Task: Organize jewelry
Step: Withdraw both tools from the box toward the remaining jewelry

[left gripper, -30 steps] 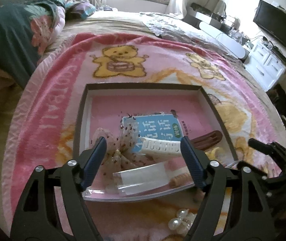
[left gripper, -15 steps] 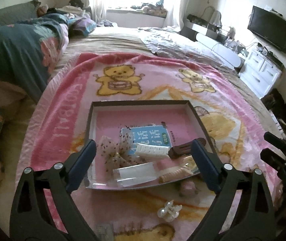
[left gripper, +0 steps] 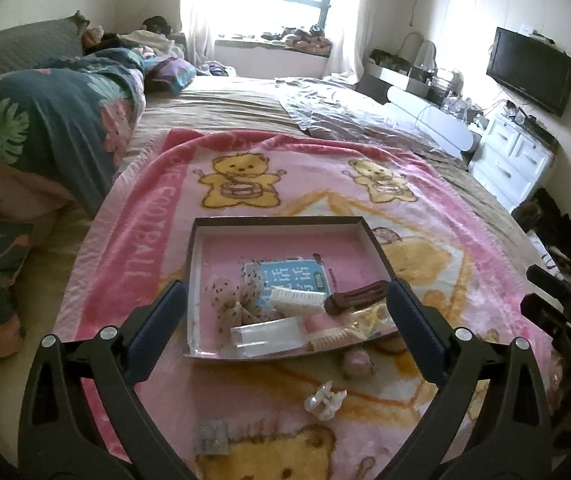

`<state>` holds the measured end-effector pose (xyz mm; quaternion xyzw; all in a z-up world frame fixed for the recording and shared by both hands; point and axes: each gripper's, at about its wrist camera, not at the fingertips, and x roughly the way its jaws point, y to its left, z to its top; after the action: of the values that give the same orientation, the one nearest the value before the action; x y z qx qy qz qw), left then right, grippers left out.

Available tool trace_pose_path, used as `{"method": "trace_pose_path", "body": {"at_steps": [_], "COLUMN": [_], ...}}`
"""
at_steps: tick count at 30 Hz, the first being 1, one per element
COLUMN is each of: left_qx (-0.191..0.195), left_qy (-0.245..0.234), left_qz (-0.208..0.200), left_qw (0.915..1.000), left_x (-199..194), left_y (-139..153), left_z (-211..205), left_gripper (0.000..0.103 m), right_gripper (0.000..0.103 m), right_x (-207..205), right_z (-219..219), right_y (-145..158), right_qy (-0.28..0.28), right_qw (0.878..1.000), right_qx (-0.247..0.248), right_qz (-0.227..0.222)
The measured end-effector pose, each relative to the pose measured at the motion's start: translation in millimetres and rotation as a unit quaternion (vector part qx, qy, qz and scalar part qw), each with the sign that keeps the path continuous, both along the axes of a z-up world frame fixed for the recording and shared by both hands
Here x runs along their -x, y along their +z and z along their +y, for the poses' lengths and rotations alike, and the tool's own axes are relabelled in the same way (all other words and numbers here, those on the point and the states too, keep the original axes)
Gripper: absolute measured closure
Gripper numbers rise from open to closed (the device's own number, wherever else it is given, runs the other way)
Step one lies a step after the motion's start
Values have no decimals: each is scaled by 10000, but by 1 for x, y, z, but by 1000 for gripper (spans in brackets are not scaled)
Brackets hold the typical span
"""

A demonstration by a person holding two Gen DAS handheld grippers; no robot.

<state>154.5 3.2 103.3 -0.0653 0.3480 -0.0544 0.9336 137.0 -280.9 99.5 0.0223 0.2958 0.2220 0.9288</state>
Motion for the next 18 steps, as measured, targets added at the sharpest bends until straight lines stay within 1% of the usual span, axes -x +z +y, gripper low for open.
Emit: {"method": "trace_pose_path", "body": {"at_steps": [8,18], "left_qx": [-23,-43], "left_qy": [21,138], "left_qz": [-26,12], "left_qw": [10000,9999], "left_x": [24,55], "left_y": [-2,-12], "left_z": [1,6], "left_gripper": [10,10], "right_gripper": [7,7], "right_x": [20,44], "right_z": [-2,-3], "right_y": [1,-10], "right_qy": [22,79], "right_qw": [10000,9999], "right_qx": [48,99], "right_qz": [-29,33]}}
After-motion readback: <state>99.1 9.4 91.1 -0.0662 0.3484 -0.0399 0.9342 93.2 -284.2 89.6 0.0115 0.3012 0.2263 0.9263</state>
